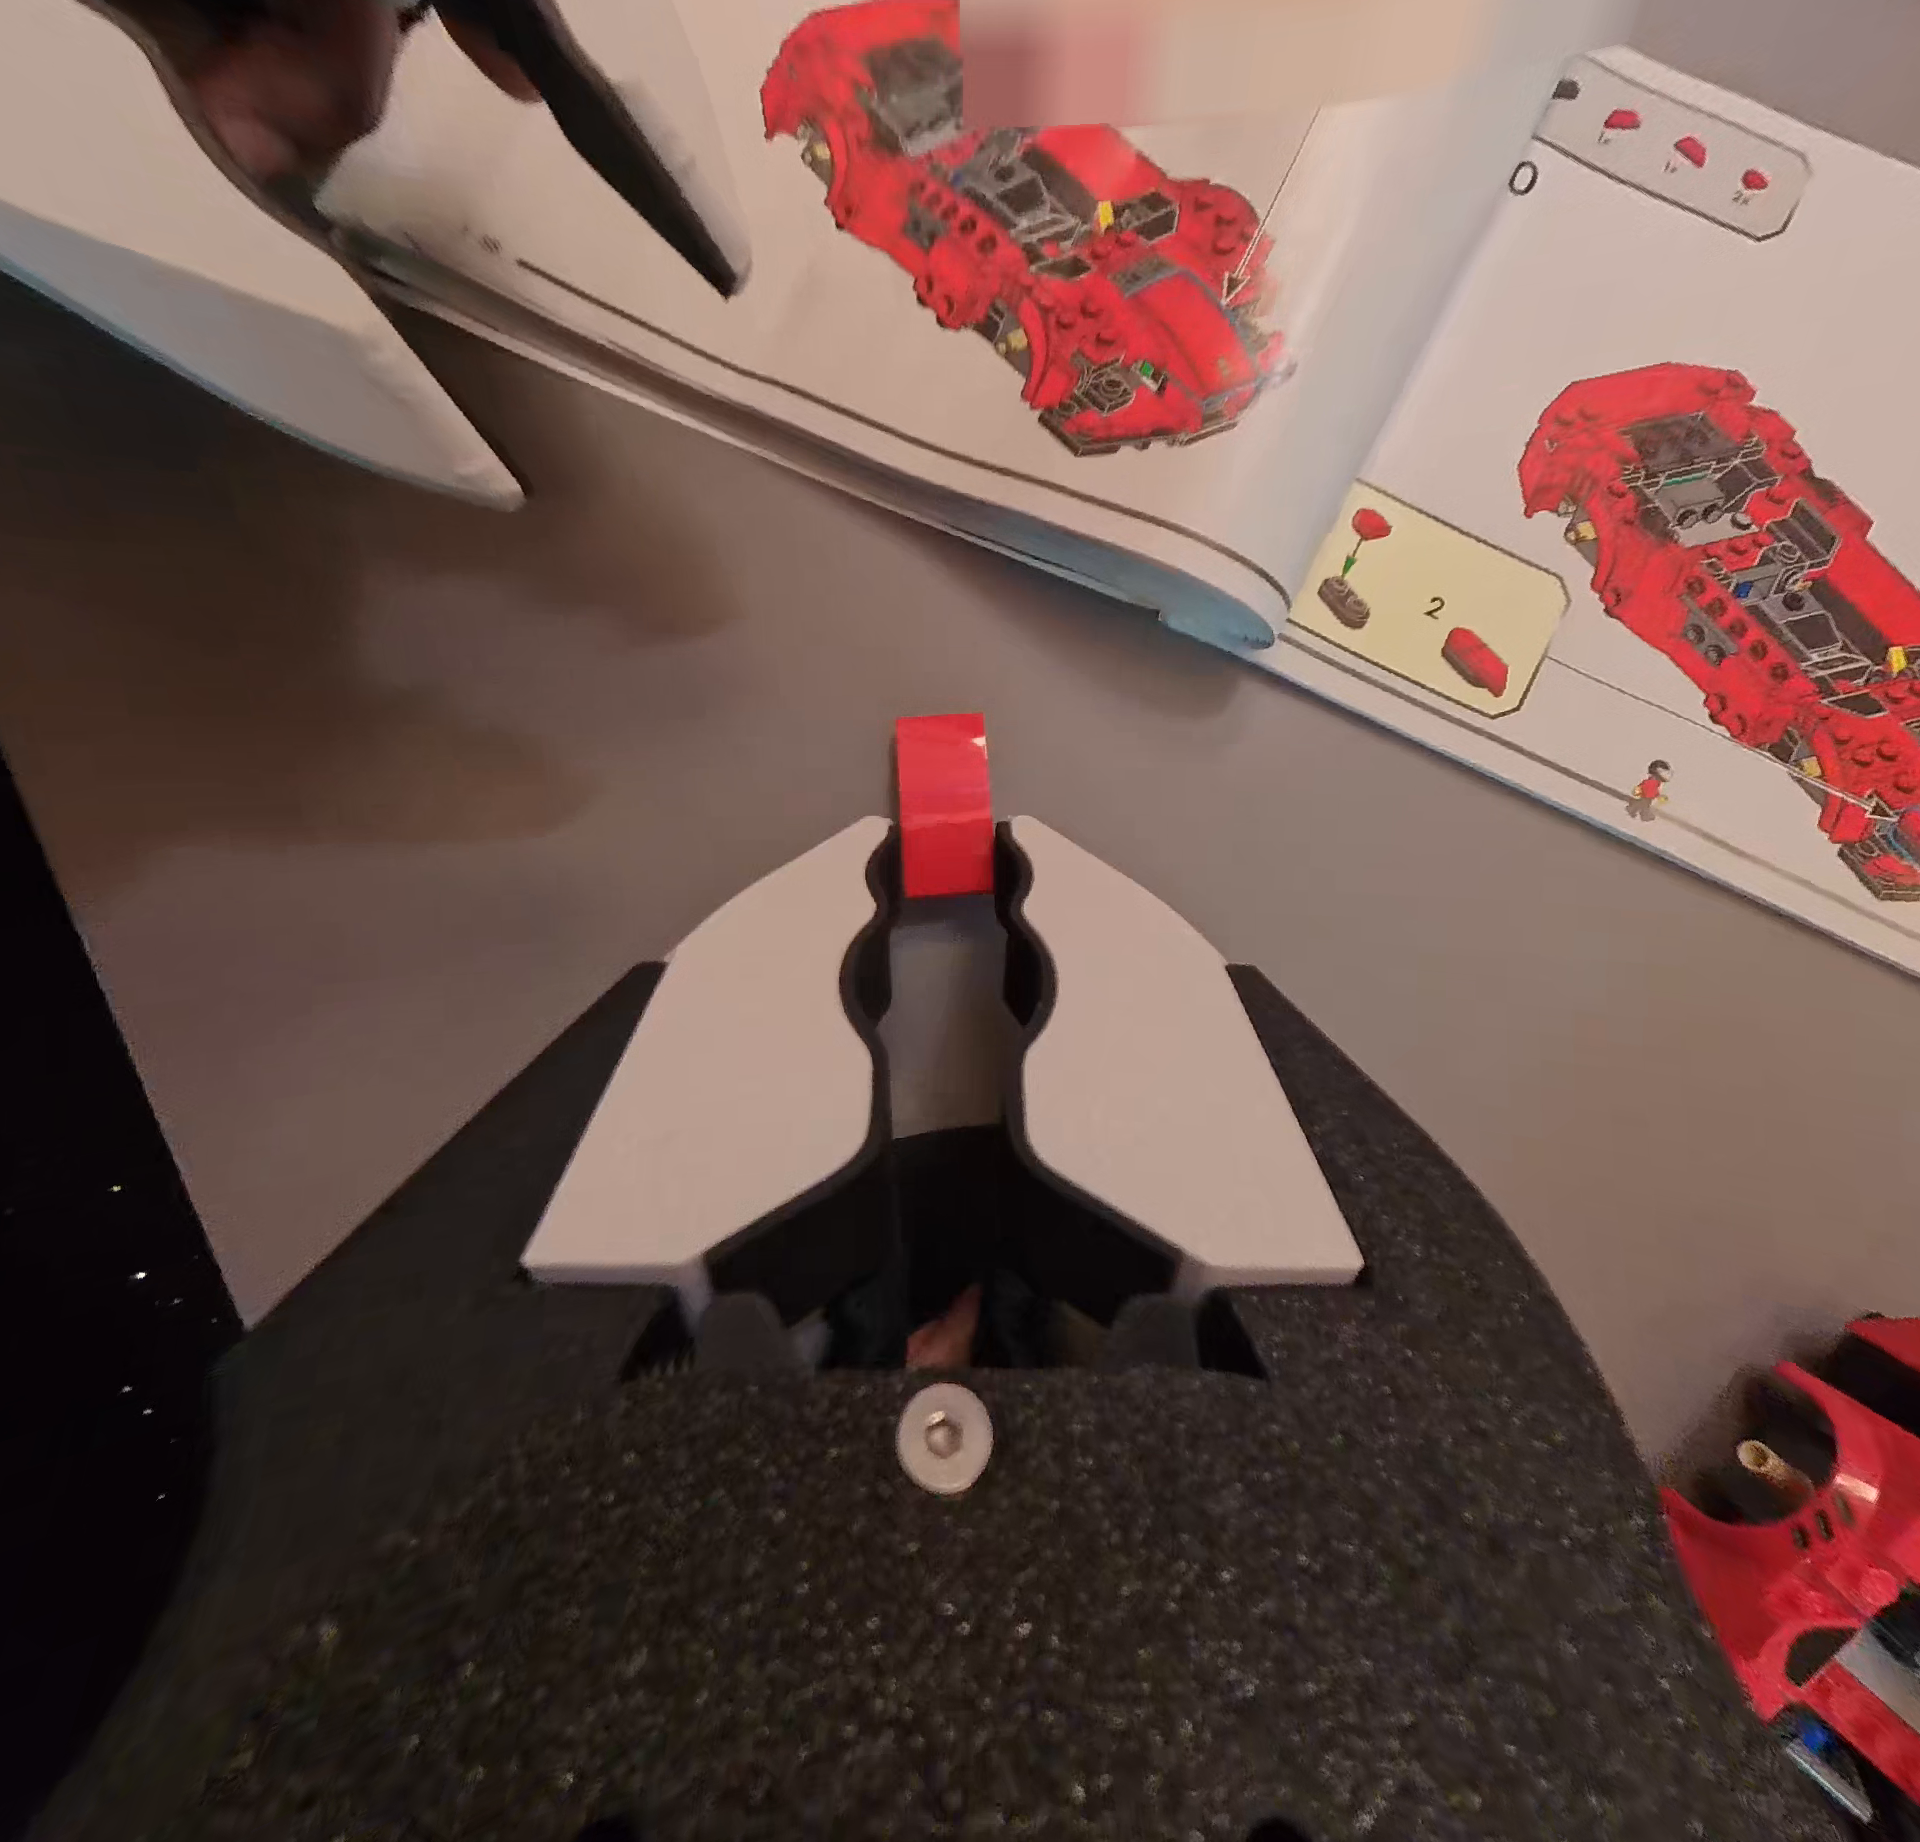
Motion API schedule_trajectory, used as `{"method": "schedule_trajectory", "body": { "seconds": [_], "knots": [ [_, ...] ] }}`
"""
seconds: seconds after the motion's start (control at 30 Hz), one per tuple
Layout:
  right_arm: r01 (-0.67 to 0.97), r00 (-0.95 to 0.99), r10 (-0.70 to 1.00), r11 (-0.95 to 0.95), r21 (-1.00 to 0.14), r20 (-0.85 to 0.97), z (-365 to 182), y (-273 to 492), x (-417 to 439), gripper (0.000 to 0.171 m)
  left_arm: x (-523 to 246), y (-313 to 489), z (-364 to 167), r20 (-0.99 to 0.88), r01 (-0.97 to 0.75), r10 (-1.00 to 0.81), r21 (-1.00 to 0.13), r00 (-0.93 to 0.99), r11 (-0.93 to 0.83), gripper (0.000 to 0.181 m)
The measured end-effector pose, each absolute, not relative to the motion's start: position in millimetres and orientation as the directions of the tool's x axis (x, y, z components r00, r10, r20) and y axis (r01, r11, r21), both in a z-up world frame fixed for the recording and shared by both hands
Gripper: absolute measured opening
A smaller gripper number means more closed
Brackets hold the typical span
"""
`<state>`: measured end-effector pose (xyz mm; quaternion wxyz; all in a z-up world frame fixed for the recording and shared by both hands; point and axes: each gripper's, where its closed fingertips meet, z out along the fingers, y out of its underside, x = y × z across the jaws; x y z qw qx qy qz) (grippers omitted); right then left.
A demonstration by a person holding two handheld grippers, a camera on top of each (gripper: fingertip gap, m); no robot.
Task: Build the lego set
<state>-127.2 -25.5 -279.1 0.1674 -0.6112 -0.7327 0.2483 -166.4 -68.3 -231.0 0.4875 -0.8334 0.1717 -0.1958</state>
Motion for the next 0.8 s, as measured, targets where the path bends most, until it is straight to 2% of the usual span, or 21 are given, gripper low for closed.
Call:
{"method": "schedule_trajectory", "body": {
  "seconds": [0.1, 0.17, 0.3, 0.5, 0.7, 0.8],
  "knots": [
    [0.814, -0.209, 0.977, 0.145, -0.562, -0.051, -280, -27, -126, 0.019, -167, -70, -232, 0.161, -0.093, -0.473, -0.879, 0.866, -0.469, 0.036],
    [0.819, -0.211, 0.976, 0.145, -0.555, -0.057, -280, -28, -123, 0.033, -169, -72, -233, 0.158, -0.096, -0.47, -0.877, 0.869, -0.472, 0.036],
    [0.821, -0.209, 0.976, 0.143, -0.553, -0.057, -277, -25, -112, 0.037, -172, -74, -234, 0.151, -0.103, -0.463, -0.872, 0.873, -0.478, 0.036],
    [0.792, -0.22, 0.972, 0.13, -0.597, -0.079, -272, -22, -113, 0.016, -168, -70, -237, 0.153, -0.112, -0.467, -0.864, 0.871, -0.492, 0.035],
    [0.789, -0.268, 0.959, 0.162, -0.593, -0.095, -279, -26, -119, 0.02, -156, -67, -243, 0.11, -0.186, -0.499, -0.842, 0.86, -0.506, 0.036],
    [0.782, -0.285, 0.955, 0.184, -0.595, -0.08, -279, -25, -121, 0.016, -153, -68, -244, 0.105, -0.198, -0.505, -0.837, 0.857, -0.51, 0.036]
  ]
}}
